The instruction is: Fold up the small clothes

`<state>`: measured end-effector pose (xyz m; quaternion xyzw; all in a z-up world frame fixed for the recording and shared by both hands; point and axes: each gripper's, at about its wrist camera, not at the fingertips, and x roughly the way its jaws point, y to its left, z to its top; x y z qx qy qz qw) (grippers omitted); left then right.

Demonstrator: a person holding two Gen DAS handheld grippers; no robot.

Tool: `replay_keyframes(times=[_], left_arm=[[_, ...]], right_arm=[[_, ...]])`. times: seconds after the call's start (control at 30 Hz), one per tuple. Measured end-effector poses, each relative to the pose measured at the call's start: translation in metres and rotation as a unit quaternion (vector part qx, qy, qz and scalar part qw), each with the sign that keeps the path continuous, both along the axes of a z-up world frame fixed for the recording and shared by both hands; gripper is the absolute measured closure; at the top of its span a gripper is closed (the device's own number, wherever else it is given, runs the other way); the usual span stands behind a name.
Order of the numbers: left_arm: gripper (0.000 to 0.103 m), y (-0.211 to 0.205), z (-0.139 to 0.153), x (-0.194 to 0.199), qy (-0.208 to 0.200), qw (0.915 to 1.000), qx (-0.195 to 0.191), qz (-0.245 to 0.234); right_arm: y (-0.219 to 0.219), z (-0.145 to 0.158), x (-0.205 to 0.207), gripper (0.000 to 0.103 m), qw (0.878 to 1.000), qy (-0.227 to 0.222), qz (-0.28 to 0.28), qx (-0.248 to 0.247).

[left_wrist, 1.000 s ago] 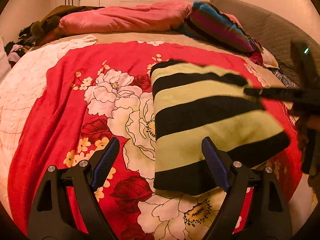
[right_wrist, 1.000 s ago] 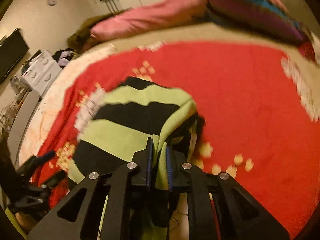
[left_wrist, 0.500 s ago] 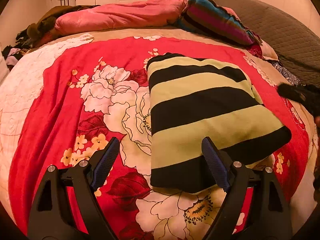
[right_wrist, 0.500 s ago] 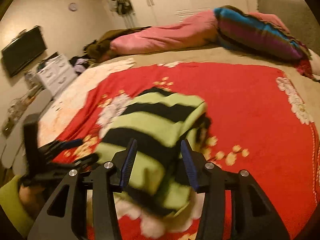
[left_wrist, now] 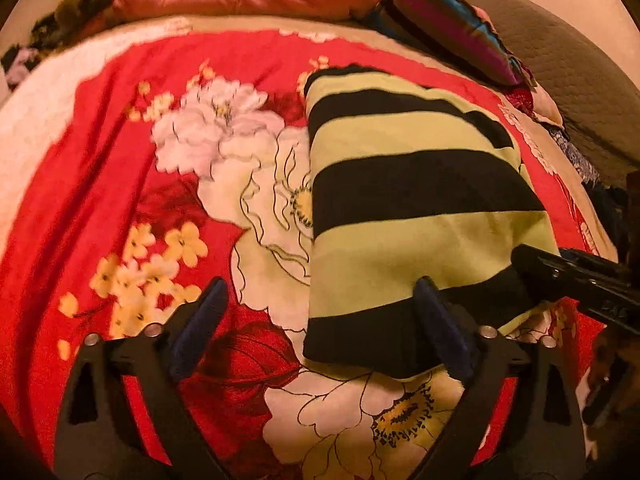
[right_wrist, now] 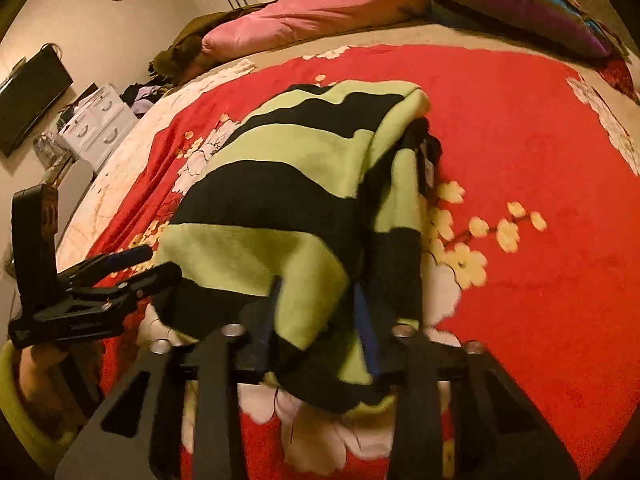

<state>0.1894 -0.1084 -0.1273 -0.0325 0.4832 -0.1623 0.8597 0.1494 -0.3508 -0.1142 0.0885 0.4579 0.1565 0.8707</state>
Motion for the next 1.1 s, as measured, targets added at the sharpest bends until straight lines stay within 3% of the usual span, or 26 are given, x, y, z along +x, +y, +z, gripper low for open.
replay_keyframes(times=[0.03, 0.07, 0.13, 0.2, 0.3, 0.33, 0.47, 0.53, 0.6, 0.63, 0.9, 1.1], left_arm=[[0.027, 0.001, -0.002, 0.001, 0.006, 0.9999, -0.009, 0.000], [0.048, 0.004, -0.003, 0.004, 0.013, 0.9992, -0.038, -0.001], [0.058, 0.008, 0.003, 0.005, 0.007, 0.9976, -0.068, 0.003], [0.058, 0.006, 0.012, 0.001, -0.026, 0.9987, -0.044, 0.000], [0.050, 0.000, 0.006, 0.003, -0.017, 0.9991, -0.038, -0.011], [0.042, -0.001, 0.002, 0.002, -0.014, 0.9995, -0.028, -0.010], [0.035, 0.005, 0.005, 0.002, -0.017, 0.9993, -0.033, -0.001], [0.034, 0.007, 0.008, 0.002, -0.024, 0.9992, -0.033, 0.002], [0.032, 0.008, 0.009, 0.003, -0.028, 0.9990, -0.034, 0.003], [0.031, 0.008, 0.010, 0.003, -0.031, 0.9988, -0.037, 0.001], [0.024, 0.004, 0.010, 0.004, -0.039, 0.9990, -0.022, -0.006], [0.020, 0.003, 0.007, 0.006, -0.041, 0.9991, -0.008, -0.008]], right_arm=[[0.002, 0.000, 0.002, 0.075, 1.000, -0.005, 0.001, -0.008], [0.004, 0.002, 0.003, 0.076, 1.000, -0.008, -0.001, -0.008], [0.004, 0.014, 0.002, 0.077, 0.999, -0.033, -0.001, 0.010], [0.005, 0.020, 0.001, 0.078, 0.998, -0.059, 0.004, 0.010], [0.000, -0.006, 0.007, 0.075, 1.000, -0.012, -0.008, 0.006], [-0.004, -0.011, 0.007, 0.072, 1.000, -0.004, -0.015, 0.016], [-0.018, 0.000, -0.004, 0.053, 0.998, -0.007, -0.029, 0.056], [-0.026, 0.010, -0.010, 0.045, 0.997, -0.023, -0.039, 0.063], [-0.035, 0.020, -0.013, 0.029, 0.996, -0.035, -0.054, 0.060], [-0.039, 0.023, -0.012, 0.027, 0.996, -0.038, -0.063, 0.056], [-0.056, 0.020, 0.024, 0.026, 0.993, -0.019, -0.084, 0.084], [-0.047, -0.005, 0.065, 0.026, 0.995, 0.038, -0.059, 0.075]])
